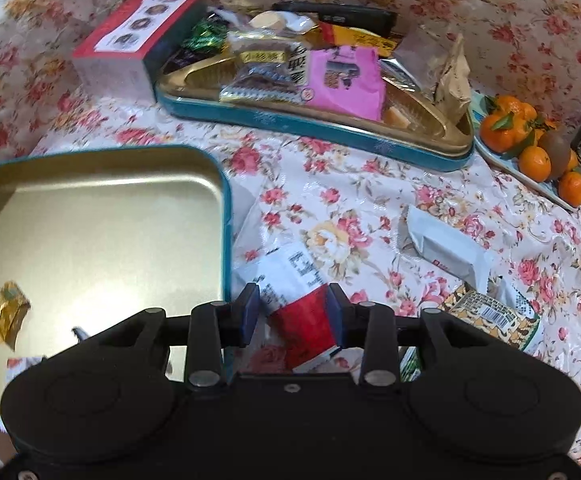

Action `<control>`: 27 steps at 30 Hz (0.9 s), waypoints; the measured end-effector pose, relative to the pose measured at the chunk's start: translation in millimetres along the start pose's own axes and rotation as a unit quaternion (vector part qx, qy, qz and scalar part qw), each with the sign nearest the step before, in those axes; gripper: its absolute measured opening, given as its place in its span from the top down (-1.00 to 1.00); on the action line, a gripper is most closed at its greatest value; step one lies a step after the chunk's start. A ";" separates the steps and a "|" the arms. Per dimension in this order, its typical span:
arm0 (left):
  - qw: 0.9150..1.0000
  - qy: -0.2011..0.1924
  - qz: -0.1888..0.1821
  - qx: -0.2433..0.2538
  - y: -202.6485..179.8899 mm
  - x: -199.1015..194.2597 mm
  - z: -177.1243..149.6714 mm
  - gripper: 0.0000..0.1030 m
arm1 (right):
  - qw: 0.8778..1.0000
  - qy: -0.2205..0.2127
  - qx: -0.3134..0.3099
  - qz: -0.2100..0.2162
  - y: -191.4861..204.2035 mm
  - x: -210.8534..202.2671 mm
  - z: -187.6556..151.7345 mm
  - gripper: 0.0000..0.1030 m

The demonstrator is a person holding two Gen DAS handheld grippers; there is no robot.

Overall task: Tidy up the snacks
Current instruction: 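Grasp the red-and-white packet with the left tool while the right tool grasps the green candy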

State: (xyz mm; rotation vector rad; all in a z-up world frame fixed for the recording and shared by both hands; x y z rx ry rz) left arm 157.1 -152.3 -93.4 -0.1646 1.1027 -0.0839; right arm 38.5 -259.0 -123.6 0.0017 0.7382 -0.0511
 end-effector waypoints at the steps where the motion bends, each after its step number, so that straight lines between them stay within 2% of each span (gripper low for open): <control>1: 1.000 0.004 0.000 -0.001 0.5 0.7 -1.4 0.11 | 1.000 0.000 0.000 -0.001 0.3 0.2 0.1 0.33; 7: 1.000 0.011 -0.012 -0.003 -4.8 7.0 -1.2 0.11 | 1.000 -0.002 0.000 -0.003 2.0 0.0 -0.7 0.33; 11: 1.000 0.018 -0.016 0.005 -11.4 15.4 3.9 0.03 | 1.000 -0.001 0.001 -0.002 1.5 0.0 -0.5 0.33; 16: 0.999 0.023 -0.001 0.045 -24.7 26.6 5.7 -0.02 | 1.000 -0.003 0.000 -0.003 2.0 -0.1 -1.3 0.33; 21: 0.995 0.012 0.019 0.098 -36.0 30.8 4.4 -0.04 | 1.000 -0.003 0.001 -0.003 1.8 -0.3 -1.2 0.33; 27: 0.991 0.019 0.011 0.131 -36.1 28.5 1.5 0.04 | 1.000 -0.002 0.006 -0.004 0.6 -1.6 -1.3 0.37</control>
Point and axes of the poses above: each gripper's, at about its wrist camera, not at the fingertips, and x roughly the way its jaws point, y to its left, z to its top, the point moved 4 cm from there along x, roughly the way its jaws point, and after that the axes turned 7 degrees about -z, right-handed, at the moved point
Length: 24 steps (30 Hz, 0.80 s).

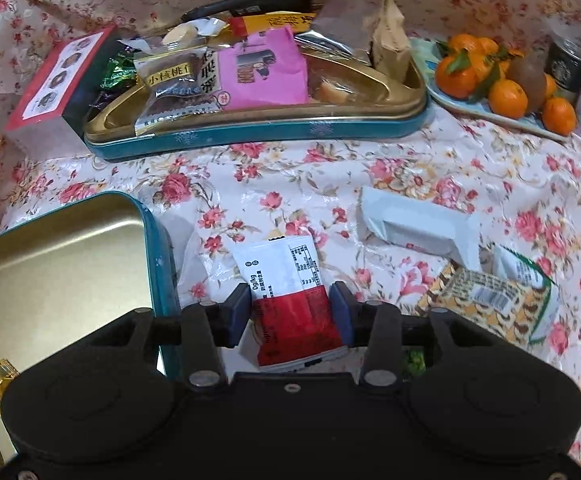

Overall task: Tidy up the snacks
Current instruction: 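Grasp the red-and-white packet with the left tool while the right tool grasps the green candy, then carry the red-and-white packet and green candy over the gold tin tray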

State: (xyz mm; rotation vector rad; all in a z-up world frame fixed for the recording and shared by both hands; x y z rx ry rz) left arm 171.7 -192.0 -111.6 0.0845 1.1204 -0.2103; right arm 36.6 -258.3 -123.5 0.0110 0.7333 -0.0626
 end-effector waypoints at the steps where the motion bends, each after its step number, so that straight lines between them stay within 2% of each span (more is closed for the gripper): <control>1: 1.000 0.001 -0.009 0.002 -0.3 -1.1 -1.6 0.09 | 1.000 0.002 0.004 0.000 -1.1 -0.5 0.0 0.39; 3: 1.000 0.007 -0.023 0.009 -2.1 -4.6 -5.9 0.13 | 1.000 0.006 0.011 -0.001 -3.7 -1.7 0.3 0.41; 7: 0.999 0.009 -0.028 0.031 -9.2 -12.3 -21.1 0.14 | 1.000 0.016 0.021 -0.013 -8.4 -8.5 -2.9 0.41; 13: 0.997 0.014 -0.046 0.057 -11.9 -26.7 -45.5 0.14 | 0.998 0.024 0.035 -0.050 -20.1 -24.6 -14.8 0.42; 16: 0.996 0.021 -0.059 0.061 -12.2 -32.7 -55.1 0.14 | 0.995 0.031 0.042 -0.082 -27.5 -30.6 -20.4 0.41; 24: 0.993 0.038 -0.084 0.077 -15.4 -46.8 -84.7 0.13 | 0.991 0.045 0.061 -0.109 -44.9 -36.4 -25.1 0.40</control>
Point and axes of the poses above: each gripper's, at about its wrist camera, not at the fingertips, and x roughly the way its jaws point, y to its left, z to its top, the point moved 4 cm from there along x, roughly the way its jaws point, and after that the axes turned 7 degrees about -z, right-handed, at the moved point
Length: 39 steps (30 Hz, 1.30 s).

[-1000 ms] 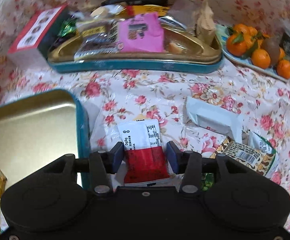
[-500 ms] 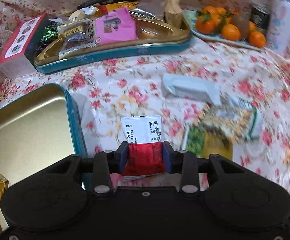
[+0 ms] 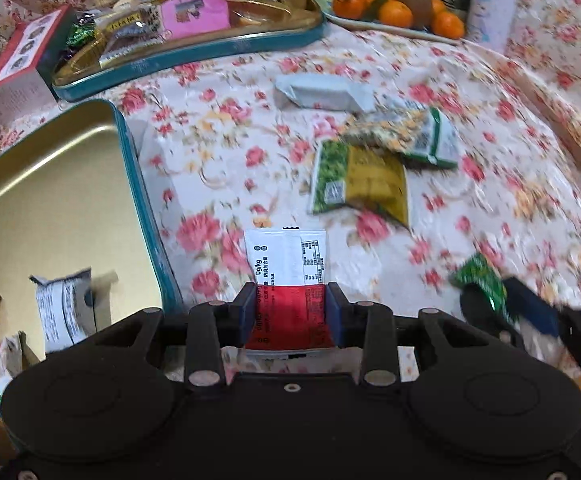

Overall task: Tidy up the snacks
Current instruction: 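Carry the red-and-white packet and green candy over the gold tin tray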

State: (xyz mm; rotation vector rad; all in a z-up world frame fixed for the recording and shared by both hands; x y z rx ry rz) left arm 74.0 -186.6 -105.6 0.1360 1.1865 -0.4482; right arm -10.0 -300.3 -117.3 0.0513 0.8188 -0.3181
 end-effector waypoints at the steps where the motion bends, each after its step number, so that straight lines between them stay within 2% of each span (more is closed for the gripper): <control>1: 1.000 -0.001 0.002 0.004 -0.7 0.1 -1.4 0.12 | 1.000 0.001 0.002 0.002 -1.1 0.5 0.1 0.40; 7: 1.000 0.004 0.013 0.021 -6.2 4.9 1.0 0.07 | 1.000 0.004 0.002 0.007 -2.4 5.4 4.1 0.33; 12: 1.000 0.008 0.002 0.014 -2.9 5.4 2.6 0.07 | 1.000 0.009 -0.015 0.015 0.0 6.6 4.2 0.29; 21: 1.000 -0.016 0.003 0.019 -3.7 3.0 -2.7 0.06 | 0.999 0.012 -0.029 0.037 -1.3 8.1 5.3 0.23; 24: 0.999 -0.026 0.004 0.019 -3.5 1.8 -4.3 0.12 | 0.999 0.006 -0.031 0.036 -0.9 7.3 3.6 0.24; 28: 0.999 -0.031 0.006 0.014 -4.2 0.2 -5.8 0.16 | 0.999 0.003 -0.043 0.027 1.7 5.6 2.7 0.29; 35: 0.999 -0.032 0.001 0.011 -6.2 -4.8 -11.5 0.18 | 0.998 0.007 -0.060 0.008 13.2 2.6 4.4 0.57; 39: 1.000 -0.029 -0.002 0.010 -6.8 -12.4 -18.3 0.18 | 0.999 0.005 -0.049 0.001 13.4 2.0 5.3 0.59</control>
Point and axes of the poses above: each gripper's, at about its wrist camera, not at the fingertips, and x roughly the way its jaws point, y to its left, z to its top, the point moved 4 cm from there along x, roughly the way its jaws point, and after that the axes turned 7 degrees about -z, right-handed, at the moved point
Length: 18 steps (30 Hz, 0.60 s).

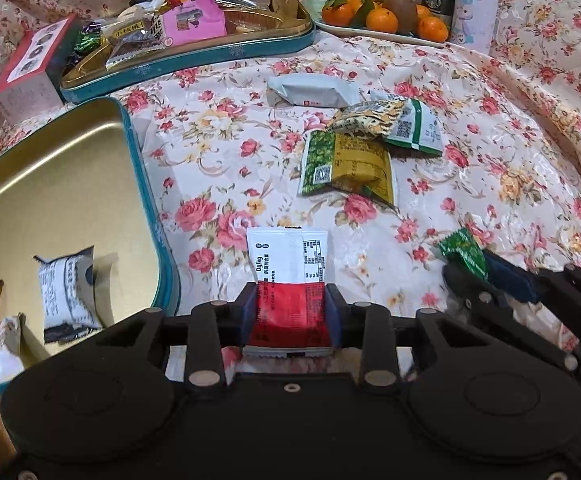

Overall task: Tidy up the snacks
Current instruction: 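Carry the red-and-white packet and green candy over the gold tin tray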

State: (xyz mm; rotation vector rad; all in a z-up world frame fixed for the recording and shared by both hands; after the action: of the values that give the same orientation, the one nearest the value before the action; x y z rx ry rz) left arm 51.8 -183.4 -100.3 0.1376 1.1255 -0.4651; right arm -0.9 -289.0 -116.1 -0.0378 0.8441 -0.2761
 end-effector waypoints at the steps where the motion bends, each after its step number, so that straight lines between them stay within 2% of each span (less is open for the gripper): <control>1: 1.000 -0.002 0.000 0.001 -0.3 -3.1 -2.0 0.18 | 1.000 0.001 0.006 -0.002 -1.0 -0.6 0.2 0.59; 6: 1.000 -0.019 -0.007 0.007 1.4 -25.0 -12.9 0.18 | 1.000 -0.001 0.026 -0.005 -5.1 -12.2 -1.0 0.60; 12: 1.000 -0.018 -0.015 0.009 9.9 -45.2 -33.2 0.18 | 0.999 0.001 0.042 0.022 1.5 -38.7 -6.4 0.60; 18: 1.000 -0.004 -0.006 -0.004 25.2 -60.4 -59.7 0.18 | 0.998 0.019 0.026 0.058 21.5 -64.2 -22.2 0.60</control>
State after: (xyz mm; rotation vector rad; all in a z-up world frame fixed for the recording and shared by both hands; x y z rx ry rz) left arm -8.4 -123.3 -75.4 0.1221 1.1206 -0.4725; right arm -53.1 -250.1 -86.9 0.0654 0.8736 -0.1909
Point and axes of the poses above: each gripper's, at about its wrist camera, not at the fingertips, and x roughly the way its jaws point, y to its left, z to its top, the point moved 4 cm from there along x, roughly the way its jaws point, and after that the axes turned 7 degrees about -z, right-handed, at the moved point
